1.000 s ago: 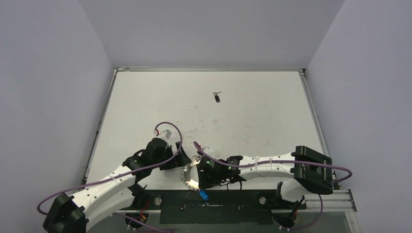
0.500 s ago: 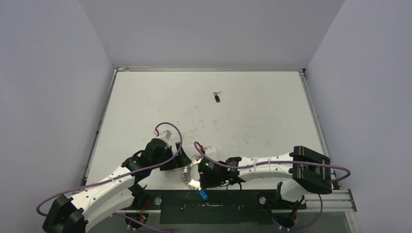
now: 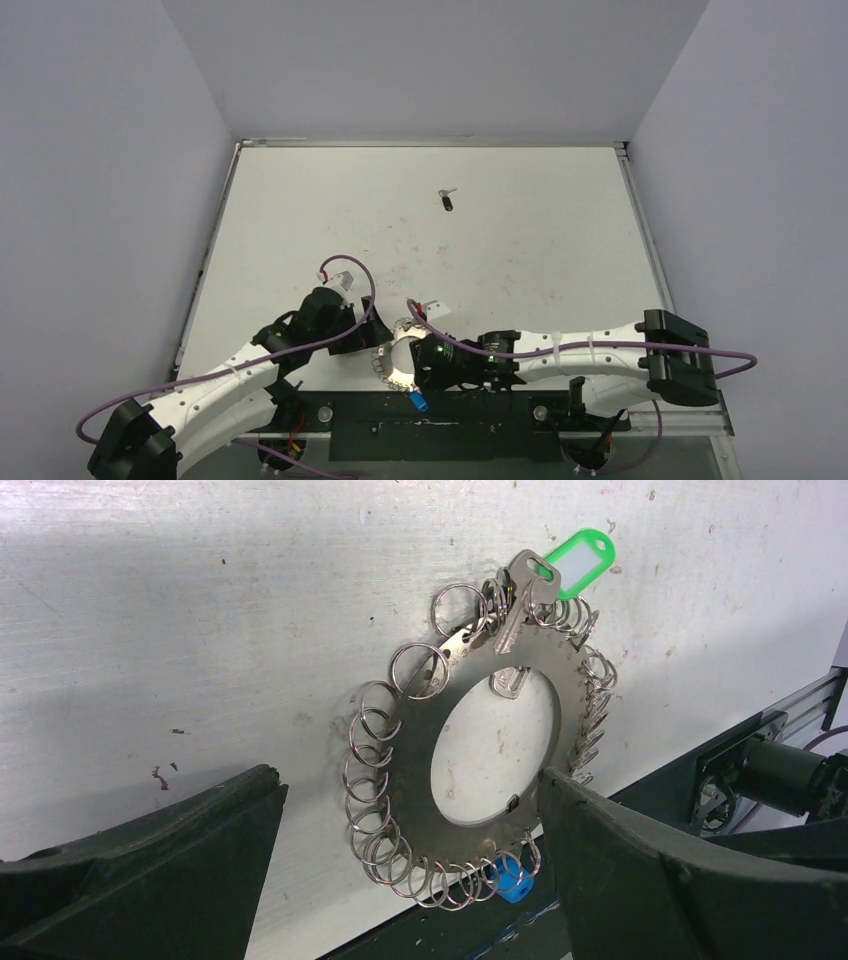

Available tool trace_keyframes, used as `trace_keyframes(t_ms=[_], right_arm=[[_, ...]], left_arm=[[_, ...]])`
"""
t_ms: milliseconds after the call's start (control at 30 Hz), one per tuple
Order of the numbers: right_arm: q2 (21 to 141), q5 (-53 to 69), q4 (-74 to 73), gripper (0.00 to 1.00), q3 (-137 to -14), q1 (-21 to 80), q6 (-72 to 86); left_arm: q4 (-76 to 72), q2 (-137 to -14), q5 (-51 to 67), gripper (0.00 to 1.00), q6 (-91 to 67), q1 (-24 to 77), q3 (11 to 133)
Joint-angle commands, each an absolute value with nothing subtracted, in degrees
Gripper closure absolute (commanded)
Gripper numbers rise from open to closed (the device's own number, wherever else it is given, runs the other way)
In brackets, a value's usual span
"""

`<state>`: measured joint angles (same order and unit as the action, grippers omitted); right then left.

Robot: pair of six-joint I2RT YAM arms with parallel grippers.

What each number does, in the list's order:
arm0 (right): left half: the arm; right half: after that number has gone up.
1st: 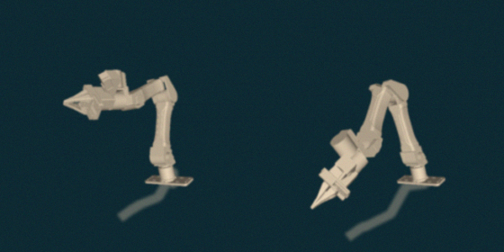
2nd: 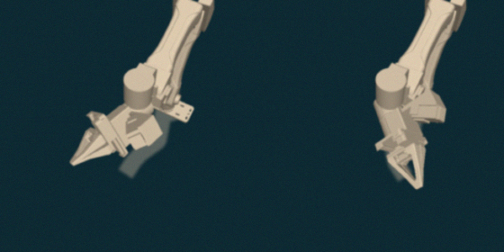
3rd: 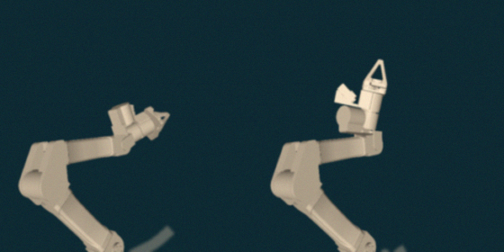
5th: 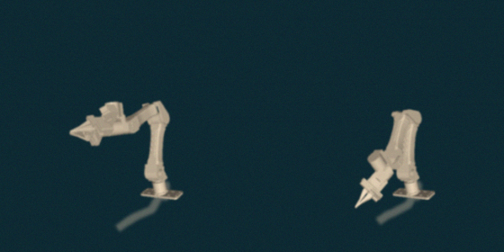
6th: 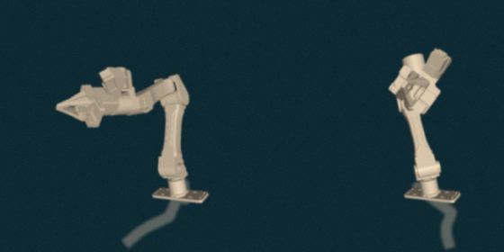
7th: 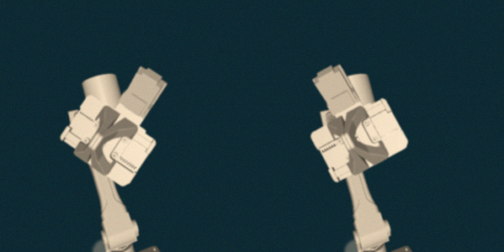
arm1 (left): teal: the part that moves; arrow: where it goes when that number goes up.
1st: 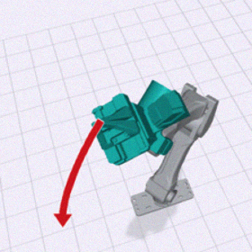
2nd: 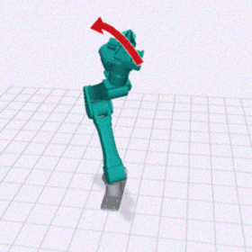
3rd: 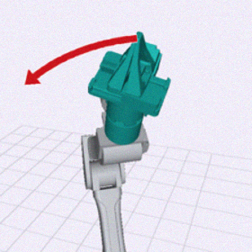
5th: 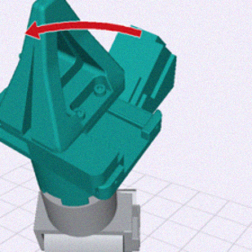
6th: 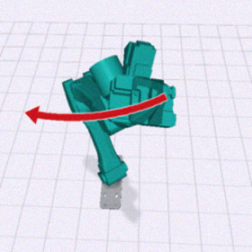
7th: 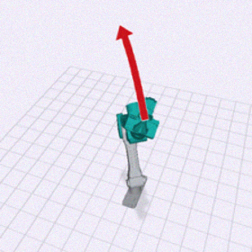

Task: Put the keys on the keyring

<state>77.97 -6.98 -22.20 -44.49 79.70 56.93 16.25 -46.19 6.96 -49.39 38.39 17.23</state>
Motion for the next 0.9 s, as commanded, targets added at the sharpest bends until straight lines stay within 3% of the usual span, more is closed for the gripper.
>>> trace_keyframes(t_ms=[0,200,500,867], right_arm=[[79.0,-13.0,-28.4,0.63,-46.7,83.3,50.8],[86.9,-19.5,-34.8,0.68,-53.0,88.8,46.8],[93.7,-22.5,-35.0,0.59,-58.3,90.4,44.4],[96.7,-23.5,-33.7,0.59,-59.3,90.4,43.3]], left_arm=[[13.5,-46.7,8.0,0.03,-50.1,38.1,17.1],[14.4,-46.7,8.2,0.03,-50.2,38.0,17.3],[15.9,-45.9,8.0,0.03,-50.5,38.0,17.5],[17.0,-45.3,7.4,0.03,-50.5,38.0,17.7]])
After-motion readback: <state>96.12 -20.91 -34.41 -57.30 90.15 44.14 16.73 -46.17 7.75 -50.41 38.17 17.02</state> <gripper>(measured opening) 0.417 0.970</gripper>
